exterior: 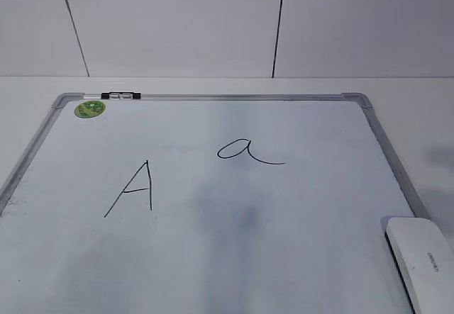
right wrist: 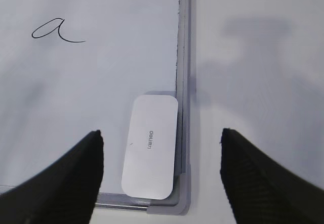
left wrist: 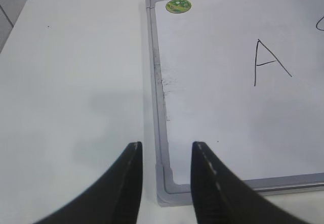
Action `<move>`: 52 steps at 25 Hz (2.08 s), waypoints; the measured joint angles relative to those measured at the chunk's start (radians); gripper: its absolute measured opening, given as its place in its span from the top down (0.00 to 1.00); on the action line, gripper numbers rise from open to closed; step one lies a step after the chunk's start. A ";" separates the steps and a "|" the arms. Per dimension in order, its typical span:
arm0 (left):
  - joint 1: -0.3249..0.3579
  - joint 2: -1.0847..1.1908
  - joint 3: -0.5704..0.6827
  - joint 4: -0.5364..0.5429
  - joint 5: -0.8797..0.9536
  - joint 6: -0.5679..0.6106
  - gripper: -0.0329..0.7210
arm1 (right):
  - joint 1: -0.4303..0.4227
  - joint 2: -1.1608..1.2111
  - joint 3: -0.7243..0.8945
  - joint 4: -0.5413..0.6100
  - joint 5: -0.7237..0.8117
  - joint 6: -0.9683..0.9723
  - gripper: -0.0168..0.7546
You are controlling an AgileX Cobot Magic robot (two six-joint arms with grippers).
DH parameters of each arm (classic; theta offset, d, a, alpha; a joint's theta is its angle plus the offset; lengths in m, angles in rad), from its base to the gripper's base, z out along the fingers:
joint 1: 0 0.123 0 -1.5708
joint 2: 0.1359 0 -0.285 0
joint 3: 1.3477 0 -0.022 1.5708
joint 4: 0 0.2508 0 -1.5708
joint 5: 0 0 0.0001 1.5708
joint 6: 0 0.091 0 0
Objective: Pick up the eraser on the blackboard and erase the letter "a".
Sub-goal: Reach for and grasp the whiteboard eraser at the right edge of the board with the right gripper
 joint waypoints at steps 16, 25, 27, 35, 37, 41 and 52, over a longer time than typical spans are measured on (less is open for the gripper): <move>0.000 0.000 0.000 0.000 0.000 0.000 0.63 | 0.048 0.328 0.000 0.090 0.086 -0.060 0.10; 0.000 0.000 0.000 0.000 0.000 0.000 0.63 | 0.061 0.588 -0.028 0.059 0.120 -0.020 0.10; 0.000 0.000 0.000 0.000 0.000 0.000 0.63 | 0.061 0.628 -0.059 0.043 0.122 -0.001 0.10; 0.000 0.000 0.000 0.000 0.000 0.000 0.63 | 0.061 0.723 -0.156 0.037 0.151 0.052 0.13; 0.000 0.000 0.000 0.000 0.000 0.000 0.63 | 0.061 0.730 -0.156 0.037 0.158 0.063 0.13; 0.000 0.000 0.000 0.000 0.000 0.000 0.63 | 0.089 0.736 -0.163 0.047 0.185 0.084 0.15; 0.000 0.000 0.000 0.000 0.000 0.000 0.63 | 0.348 0.736 -0.169 -0.048 0.160 0.320 0.18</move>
